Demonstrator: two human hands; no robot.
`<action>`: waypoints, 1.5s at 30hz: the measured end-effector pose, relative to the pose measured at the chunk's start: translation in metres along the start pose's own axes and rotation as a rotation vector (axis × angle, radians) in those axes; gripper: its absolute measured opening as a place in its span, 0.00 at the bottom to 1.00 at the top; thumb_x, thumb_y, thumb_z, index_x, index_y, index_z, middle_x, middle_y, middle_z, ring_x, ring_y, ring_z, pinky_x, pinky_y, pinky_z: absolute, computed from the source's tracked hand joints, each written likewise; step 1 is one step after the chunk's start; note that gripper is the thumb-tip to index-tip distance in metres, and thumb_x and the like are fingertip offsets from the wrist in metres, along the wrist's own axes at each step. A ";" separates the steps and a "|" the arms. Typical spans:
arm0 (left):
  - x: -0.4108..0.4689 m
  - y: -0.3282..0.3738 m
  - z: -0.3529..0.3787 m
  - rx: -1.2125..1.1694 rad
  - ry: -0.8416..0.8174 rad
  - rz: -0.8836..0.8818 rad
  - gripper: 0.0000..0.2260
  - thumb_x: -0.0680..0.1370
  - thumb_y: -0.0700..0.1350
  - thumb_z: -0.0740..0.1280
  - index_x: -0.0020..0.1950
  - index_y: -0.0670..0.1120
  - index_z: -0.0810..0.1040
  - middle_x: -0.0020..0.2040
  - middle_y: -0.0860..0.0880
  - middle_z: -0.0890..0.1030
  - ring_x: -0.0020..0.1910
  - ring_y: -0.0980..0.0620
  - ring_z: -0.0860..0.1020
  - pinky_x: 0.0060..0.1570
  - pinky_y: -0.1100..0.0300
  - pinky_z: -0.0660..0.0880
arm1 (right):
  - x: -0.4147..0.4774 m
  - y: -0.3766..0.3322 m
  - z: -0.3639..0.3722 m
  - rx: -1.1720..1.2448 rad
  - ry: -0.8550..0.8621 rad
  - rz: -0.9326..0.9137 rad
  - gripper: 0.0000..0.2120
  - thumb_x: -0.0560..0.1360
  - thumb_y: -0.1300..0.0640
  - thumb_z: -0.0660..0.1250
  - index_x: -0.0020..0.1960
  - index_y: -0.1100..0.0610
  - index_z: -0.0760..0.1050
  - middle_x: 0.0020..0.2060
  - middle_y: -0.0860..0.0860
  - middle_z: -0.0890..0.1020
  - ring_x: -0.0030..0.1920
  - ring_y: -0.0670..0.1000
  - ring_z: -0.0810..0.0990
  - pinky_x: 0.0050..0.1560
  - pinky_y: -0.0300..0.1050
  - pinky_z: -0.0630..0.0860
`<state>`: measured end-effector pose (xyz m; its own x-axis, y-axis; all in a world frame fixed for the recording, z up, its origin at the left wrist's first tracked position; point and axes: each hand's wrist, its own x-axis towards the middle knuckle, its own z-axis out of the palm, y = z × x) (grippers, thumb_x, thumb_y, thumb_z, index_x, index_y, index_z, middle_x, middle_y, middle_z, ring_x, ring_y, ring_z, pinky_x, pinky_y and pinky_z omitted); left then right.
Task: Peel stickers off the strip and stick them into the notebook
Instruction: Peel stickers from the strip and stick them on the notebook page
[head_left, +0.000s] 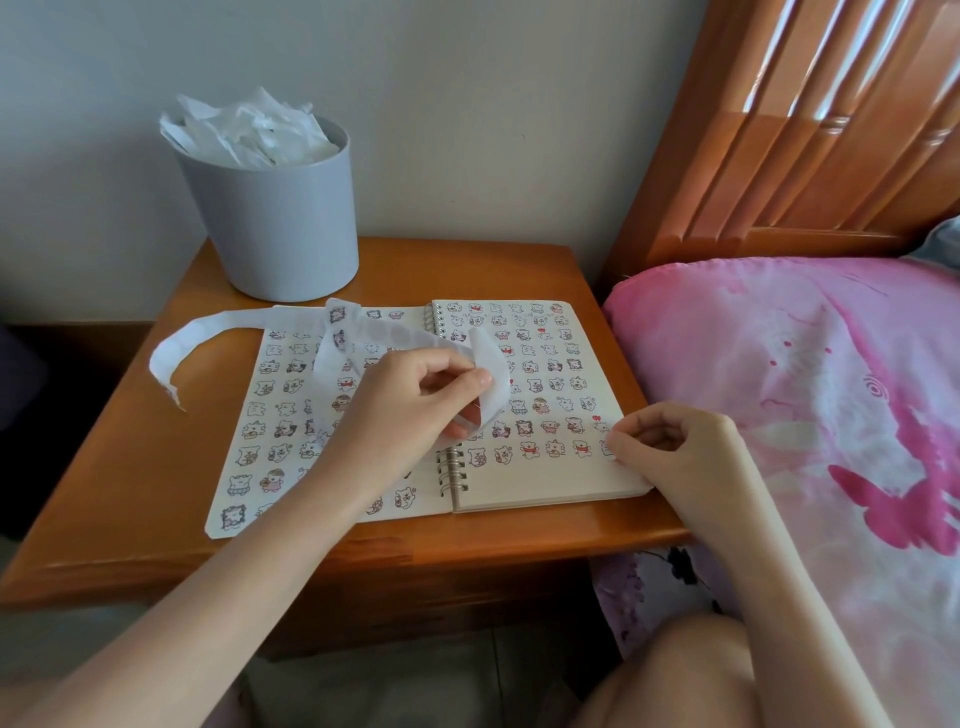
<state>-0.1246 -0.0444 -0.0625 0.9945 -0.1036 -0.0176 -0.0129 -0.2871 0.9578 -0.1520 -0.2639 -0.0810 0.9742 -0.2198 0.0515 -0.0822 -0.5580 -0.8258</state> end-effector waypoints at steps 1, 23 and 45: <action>0.000 0.000 0.000 -0.001 0.001 0.000 0.05 0.76 0.45 0.67 0.46 0.46 0.81 0.39 0.48 0.82 0.33 0.58 0.82 0.31 0.72 0.75 | -0.001 0.000 0.000 -0.010 0.004 -0.008 0.03 0.70 0.60 0.73 0.39 0.54 0.80 0.34 0.49 0.80 0.34 0.45 0.75 0.31 0.28 0.70; 0.002 -0.005 0.000 0.021 0.002 0.002 0.05 0.76 0.46 0.67 0.46 0.46 0.82 0.39 0.48 0.83 0.34 0.56 0.82 0.36 0.68 0.78 | 0.008 0.009 0.003 -0.027 0.023 -0.027 0.03 0.71 0.57 0.72 0.41 0.53 0.78 0.36 0.48 0.79 0.36 0.46 0.74 0.34 0.29 0.70; 0.004 -0.004 -0.006 0.038 0.043 0.073 0.08 0.78 0.48 0.63 0.48 0.48 0.80 0.42 0.52 0.83 0.38 0.57 0.82 0.45 0.62 0.80 | 0.002 -0.033 0.022 0.116 0.002 -0.311 0.02 0.74 0.59 0.69 0.46 0.54 0.78 0.40 0.45 0.81 0.38 0.43 0.77 0.38 0.33 0.73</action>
<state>-0.1204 -0.0381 -0.0648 0.9943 -0.0852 0.0649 -0.0888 -0.3167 0.9444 -0.1429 -0.2281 -0.0664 0.9483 -0.0546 0.3126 0.2440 -0.5040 -0.8285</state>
